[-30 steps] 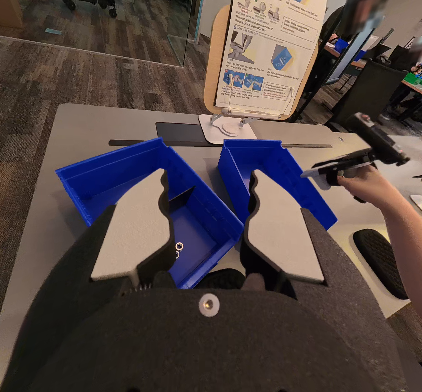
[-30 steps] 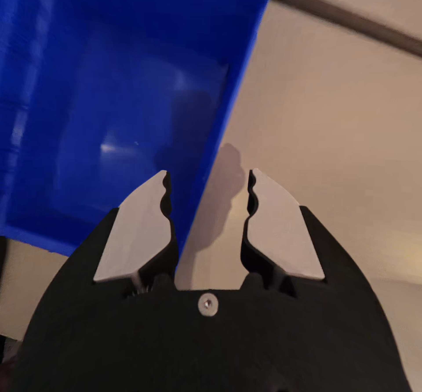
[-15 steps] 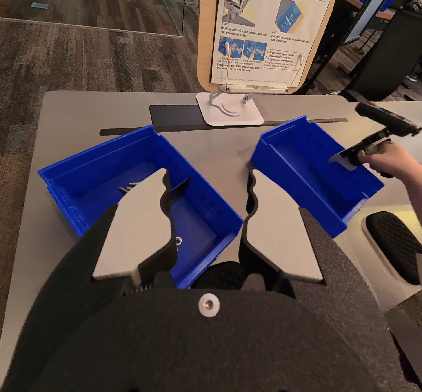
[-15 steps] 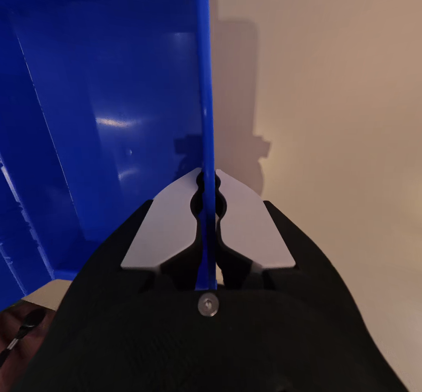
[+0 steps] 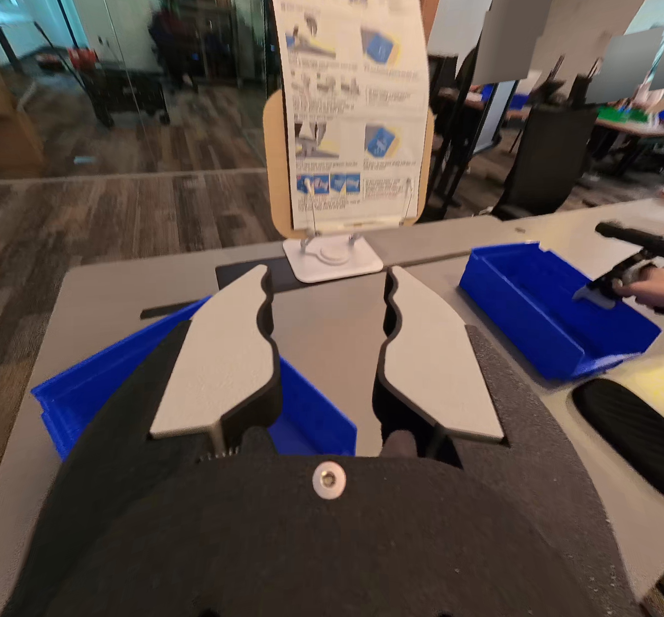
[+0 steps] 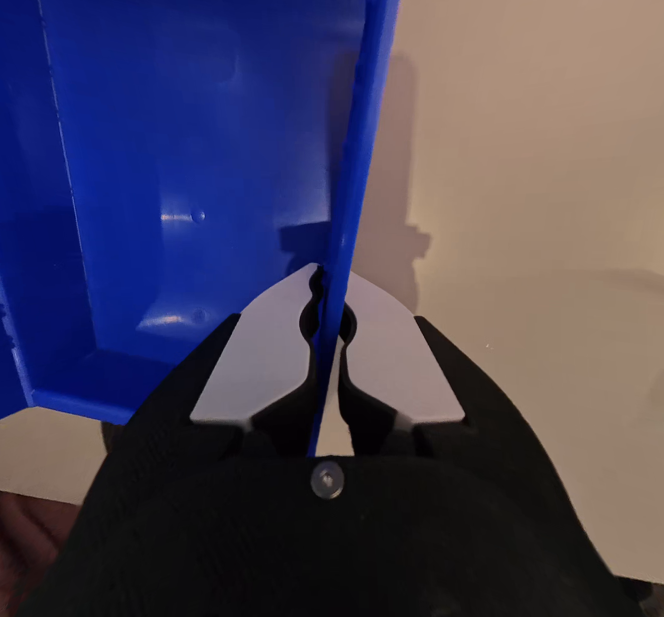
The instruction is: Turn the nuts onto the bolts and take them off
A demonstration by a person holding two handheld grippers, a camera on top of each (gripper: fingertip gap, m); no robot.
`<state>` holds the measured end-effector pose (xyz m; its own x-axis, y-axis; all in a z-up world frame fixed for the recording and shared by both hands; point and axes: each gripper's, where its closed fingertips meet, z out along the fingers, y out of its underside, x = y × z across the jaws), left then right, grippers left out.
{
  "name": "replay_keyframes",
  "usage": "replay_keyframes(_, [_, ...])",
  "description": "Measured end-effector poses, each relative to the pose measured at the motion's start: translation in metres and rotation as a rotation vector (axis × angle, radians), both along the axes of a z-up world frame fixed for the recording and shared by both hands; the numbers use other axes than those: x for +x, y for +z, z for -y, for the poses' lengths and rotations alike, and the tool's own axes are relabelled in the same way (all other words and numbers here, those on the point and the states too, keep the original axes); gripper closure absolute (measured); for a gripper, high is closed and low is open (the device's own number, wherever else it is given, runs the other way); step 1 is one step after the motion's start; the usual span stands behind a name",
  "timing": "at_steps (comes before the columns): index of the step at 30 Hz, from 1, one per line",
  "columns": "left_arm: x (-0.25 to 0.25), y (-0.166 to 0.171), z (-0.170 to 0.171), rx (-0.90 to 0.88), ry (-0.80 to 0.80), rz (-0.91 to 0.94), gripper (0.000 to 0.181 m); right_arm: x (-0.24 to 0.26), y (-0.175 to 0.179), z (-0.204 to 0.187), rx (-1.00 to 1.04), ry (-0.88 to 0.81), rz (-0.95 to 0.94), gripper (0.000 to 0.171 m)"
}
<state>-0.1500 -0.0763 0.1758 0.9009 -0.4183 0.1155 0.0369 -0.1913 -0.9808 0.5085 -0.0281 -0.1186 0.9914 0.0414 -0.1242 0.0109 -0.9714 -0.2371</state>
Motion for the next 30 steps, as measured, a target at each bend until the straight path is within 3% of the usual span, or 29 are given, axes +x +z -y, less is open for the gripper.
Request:
replay_keyframes(5, [-0.037, 0.005, 0.007, 0.065, 0.175, -0.070, 0.119, 0.007, 0.000, 0.001, 0.022, 0.033, -0.017, 0.164])
replay_keyframes(7, [-0.066, -0.010, 0.010, 0.011, 0.278, -0.160, 0.116, 0.007, 0.001, 0.001, 0.037, 0.064, -0.002, 0.163])
replay_keyframes(10, [-0.114, -0.042, 0.020, -0.095, 0.402, -0.228, 0.099, 0.015, 0.019, -0.008, 0.174, 0.083, 0.083, 0.148])
replay_keyframes(13, [-0.154, -0.092, 0.034, -0.228, 0.472, -0.175, 0.090, 0.020, 0.069, -0.024, 0.436, 0.033, 0.115, 0.130])
replay_keyframes(15, [-0.174, -0.128, 0.041, -0.319, 0.494, -0.135, 0.092, 0.011, 0.112, -0.030, 0.622, 0.003, 0.034, 0.122])
replay_keyframes(20, [-0.172, -0.178, 0.033, -0.380, 0.447, 0.045, 0.100, -0.008, 0.222, -0.015, 1.038, -0.138, -0.392, 0.129])
replay_keyframes(22, [-0.168, -0.197, 0.029, -0.466, 0.456, 0.015, 0.097, -0.006, 0.246, -0.008, 1.164, -0.164, -0.447, 0.132])
replay_keyframes(27, [-0.155, -0.249, 0.029, -0.751, 0.424, -0.170, 0.096, -0.016, 0.231, -0.010, 1.126, -0.085, -0.354, 0.132])
replay_keyframes(30, [-0.164, -0.272, 0.029, -0.859, 0.438, -0.317, 0.115, -0.041, 0.226, -0.017, 1.092, -0.006, -0.472, 0.132])
